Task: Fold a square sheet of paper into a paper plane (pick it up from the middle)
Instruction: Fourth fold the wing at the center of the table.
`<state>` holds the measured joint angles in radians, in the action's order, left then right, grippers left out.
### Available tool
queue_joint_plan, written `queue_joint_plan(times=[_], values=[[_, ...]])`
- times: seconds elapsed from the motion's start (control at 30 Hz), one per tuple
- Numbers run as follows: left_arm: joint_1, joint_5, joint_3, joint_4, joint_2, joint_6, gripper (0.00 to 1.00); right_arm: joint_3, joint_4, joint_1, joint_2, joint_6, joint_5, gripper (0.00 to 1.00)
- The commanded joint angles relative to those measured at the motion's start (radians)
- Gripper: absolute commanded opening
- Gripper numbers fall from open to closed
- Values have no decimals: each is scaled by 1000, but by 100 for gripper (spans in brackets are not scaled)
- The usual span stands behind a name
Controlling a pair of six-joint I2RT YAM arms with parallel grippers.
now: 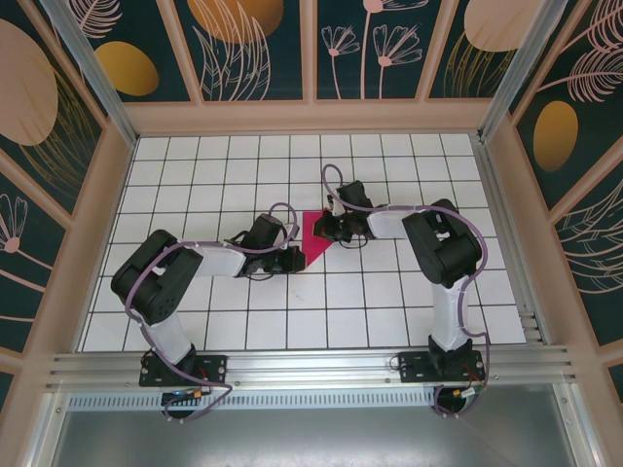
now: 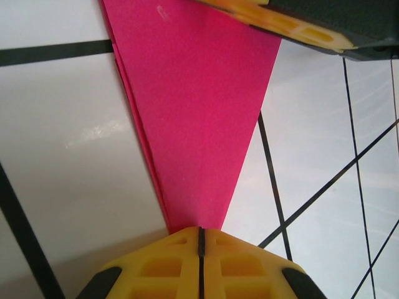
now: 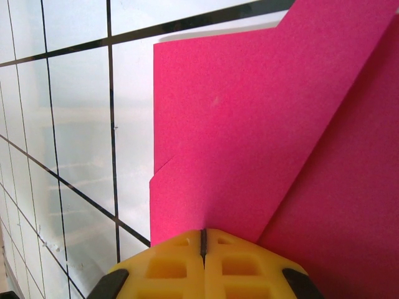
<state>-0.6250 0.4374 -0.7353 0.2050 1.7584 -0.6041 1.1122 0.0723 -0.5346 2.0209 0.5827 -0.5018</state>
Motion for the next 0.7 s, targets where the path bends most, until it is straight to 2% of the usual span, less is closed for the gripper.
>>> queue_joint_plan(times=[0.0, 0.43, 0.53, 0.67], values=[[-21, 21, 38, -170, -6, 34, 9, -28, -108, -2, 104, -4, 105, 0], [-37, 10, 8, -233, -88, 112, 11, -26, -111, -2, 108, -3, 109, 0], [-38, 17, 1, -184, -131, 89, 12, -28, -111, -1, 108, -3, 111, 0], [-33, -45, -20, -88, -174, 24, 15, -27, -109, -1, 110, -1, 108, 0]])
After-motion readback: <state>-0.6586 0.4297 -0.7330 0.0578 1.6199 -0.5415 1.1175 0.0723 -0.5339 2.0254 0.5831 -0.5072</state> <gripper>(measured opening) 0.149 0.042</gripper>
